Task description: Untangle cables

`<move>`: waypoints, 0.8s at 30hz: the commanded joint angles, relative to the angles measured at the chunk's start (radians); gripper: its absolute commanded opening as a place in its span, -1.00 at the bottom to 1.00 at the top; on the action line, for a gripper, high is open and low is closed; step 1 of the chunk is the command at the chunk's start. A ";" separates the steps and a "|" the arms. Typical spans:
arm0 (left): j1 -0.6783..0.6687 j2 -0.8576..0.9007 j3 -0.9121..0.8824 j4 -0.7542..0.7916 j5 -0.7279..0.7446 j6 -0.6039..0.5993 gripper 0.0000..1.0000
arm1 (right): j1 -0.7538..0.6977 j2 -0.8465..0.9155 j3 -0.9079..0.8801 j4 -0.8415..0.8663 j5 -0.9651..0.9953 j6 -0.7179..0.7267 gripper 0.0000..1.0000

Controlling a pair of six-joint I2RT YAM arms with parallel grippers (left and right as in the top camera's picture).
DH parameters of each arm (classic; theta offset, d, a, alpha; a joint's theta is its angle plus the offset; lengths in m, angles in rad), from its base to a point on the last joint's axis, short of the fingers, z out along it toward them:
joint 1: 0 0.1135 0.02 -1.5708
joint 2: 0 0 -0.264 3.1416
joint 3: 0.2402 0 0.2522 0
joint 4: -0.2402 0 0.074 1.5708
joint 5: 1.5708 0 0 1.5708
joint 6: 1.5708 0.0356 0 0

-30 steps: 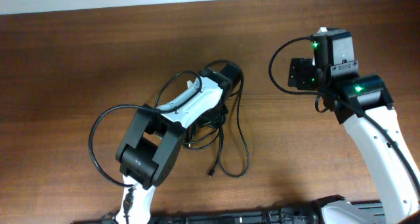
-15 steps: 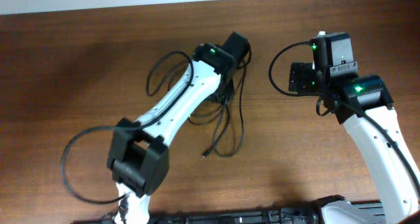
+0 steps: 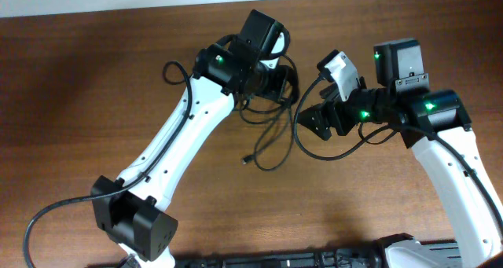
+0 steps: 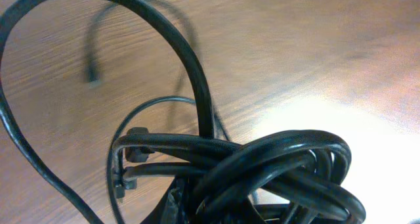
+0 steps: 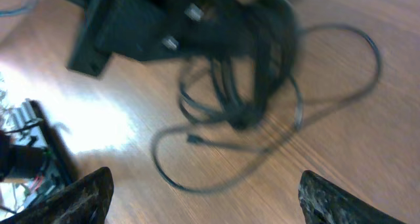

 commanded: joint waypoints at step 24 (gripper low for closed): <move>0.019 -0.158 0.021 -0.018 0.329 0.209 -0.70 | -0.001 0.005 0.002 0.130 -0.143 -0.015 -0.92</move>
